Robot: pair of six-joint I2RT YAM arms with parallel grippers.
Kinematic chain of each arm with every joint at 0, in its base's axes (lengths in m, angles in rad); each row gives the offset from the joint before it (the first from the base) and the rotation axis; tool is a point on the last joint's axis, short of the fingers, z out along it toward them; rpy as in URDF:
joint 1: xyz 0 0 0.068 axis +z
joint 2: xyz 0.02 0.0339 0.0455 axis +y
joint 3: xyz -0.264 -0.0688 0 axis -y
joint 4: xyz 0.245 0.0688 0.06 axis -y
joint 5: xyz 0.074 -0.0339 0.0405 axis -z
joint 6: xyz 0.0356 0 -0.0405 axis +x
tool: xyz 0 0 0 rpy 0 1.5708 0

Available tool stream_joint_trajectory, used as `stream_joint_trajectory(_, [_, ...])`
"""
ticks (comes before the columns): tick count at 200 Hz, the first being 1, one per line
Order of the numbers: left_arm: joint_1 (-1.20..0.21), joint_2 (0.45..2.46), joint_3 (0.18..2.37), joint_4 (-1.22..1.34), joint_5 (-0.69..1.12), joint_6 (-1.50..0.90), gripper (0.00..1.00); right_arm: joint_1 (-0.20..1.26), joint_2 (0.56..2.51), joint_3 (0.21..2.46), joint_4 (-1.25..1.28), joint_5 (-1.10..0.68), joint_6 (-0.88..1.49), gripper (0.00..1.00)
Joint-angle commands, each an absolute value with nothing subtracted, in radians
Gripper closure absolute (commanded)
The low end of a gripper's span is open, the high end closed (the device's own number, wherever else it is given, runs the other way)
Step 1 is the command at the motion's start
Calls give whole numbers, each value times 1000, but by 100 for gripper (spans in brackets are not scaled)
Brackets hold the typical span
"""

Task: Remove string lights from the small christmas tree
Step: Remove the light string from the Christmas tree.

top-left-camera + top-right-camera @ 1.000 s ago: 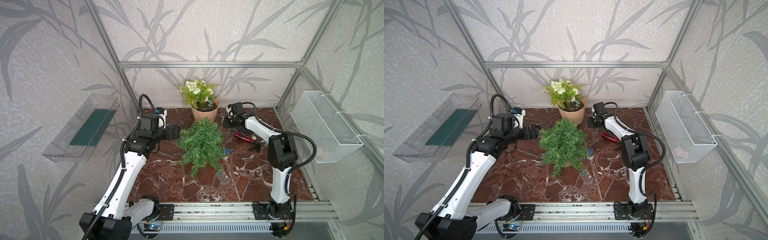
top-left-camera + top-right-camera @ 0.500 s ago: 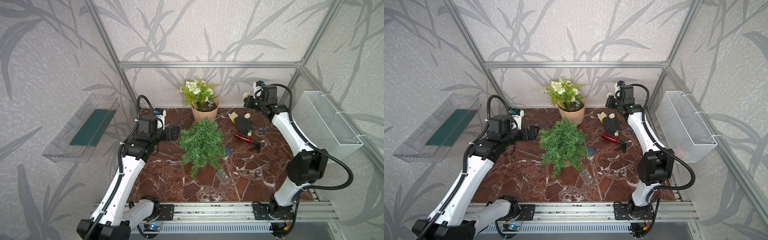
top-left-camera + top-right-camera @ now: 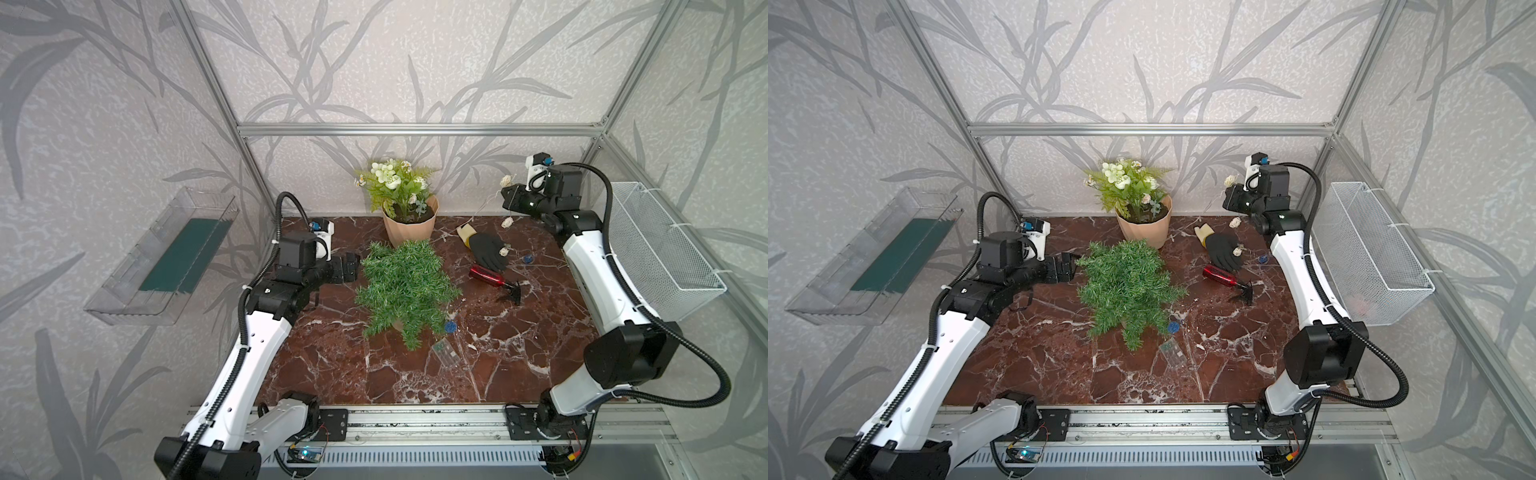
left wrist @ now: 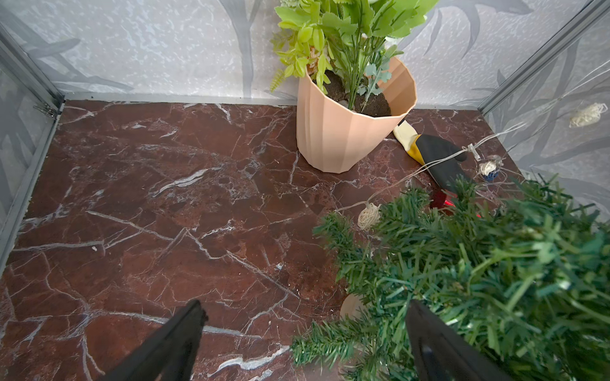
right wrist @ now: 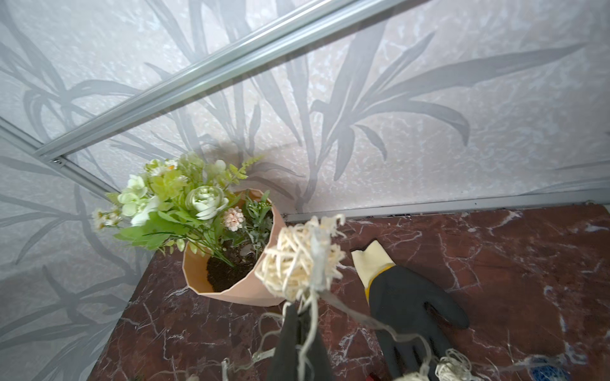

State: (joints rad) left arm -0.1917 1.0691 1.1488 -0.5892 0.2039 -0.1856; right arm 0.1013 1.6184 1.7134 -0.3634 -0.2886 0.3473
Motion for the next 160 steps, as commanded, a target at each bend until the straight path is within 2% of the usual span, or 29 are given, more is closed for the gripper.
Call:
stream_joint_trajectory(1, [-196, 1090, 1134, -572, 231, -199, 4, 124, 1594, 1779, -344, -330, 333, 100])
stream_joint_trajectory(58, [-198, 1024, 1117, -544, 262, -196, 8, 218, 1701, 1947, -417, -353, 293, 99])
stream_joint_trajectory(72, [-198, 1005, 1127, -547, 265, -190, 8, 264, 1778, 2031, -452, -356, 259, 99])
stream_joint_trajectory(99, [-198, 987, 1136, -568, 276, -187, 8, 326, 1942, 2322, -549, -381, 200, 99])
stream_joint_trajectory(124, [-198, 963, 1116, -572, 287, -185, 8, 329, 2179, 2750, -618, -455, 222, 99])
stream_joint_trajectory(139, [-199, 945, 1104, -574, 292, -181, 8, 320, 2324, 3006, -568, -485, 264, 99])
stream_joint_trajectory(148, [-198, 935, 1099, -578, 298, -175, 8, 309, 2371, 3060, -474, -517, 316, 100])
stream_joint_trajectory(160, [-199, 920, 1098, -588, 298, -167, 8, 290, 2376, 3019, -322, -530, 407, 100])
